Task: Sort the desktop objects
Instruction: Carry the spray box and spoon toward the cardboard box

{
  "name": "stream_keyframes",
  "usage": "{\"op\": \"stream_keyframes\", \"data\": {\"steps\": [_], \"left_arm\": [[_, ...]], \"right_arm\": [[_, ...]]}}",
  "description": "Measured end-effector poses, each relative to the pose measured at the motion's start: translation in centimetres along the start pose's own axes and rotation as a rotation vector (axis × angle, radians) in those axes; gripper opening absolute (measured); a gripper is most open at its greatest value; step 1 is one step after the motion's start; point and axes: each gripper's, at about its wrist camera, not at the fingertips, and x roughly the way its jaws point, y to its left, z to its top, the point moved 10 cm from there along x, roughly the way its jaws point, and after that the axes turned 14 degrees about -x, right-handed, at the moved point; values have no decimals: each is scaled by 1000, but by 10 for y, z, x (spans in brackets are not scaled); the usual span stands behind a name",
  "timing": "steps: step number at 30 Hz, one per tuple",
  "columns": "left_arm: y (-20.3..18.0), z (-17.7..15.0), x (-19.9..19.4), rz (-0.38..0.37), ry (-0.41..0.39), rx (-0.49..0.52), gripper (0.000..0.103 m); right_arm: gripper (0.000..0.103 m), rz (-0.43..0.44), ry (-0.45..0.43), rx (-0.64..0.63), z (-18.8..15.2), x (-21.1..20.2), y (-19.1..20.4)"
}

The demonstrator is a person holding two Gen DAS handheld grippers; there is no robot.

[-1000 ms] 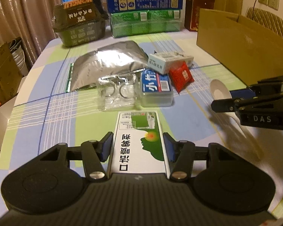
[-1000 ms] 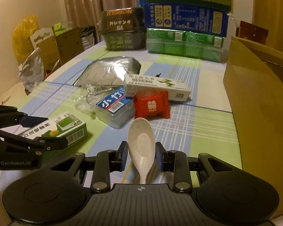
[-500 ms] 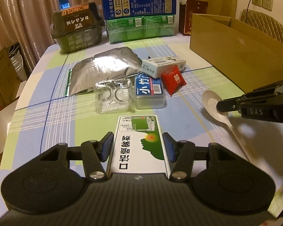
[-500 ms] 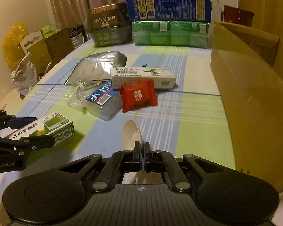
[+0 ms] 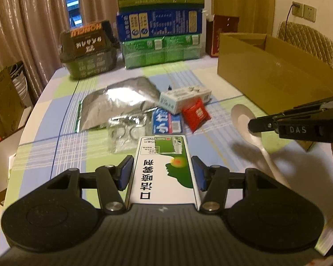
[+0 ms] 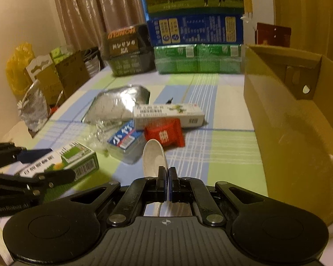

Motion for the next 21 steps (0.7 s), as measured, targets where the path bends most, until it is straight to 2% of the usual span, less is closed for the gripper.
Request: {"op": "stream_keyframes", "data": {"steps": [13, 21], "left_arm": [[-65, 39, -30, -58, -81, 0, 51], [-135, 81, -45, -113, -126, 43, 51]], "right_arm": [[0, -52, -95, 46, 39, -66, -40], [0, -94, -142, 113, 73, -122, -100]]}}
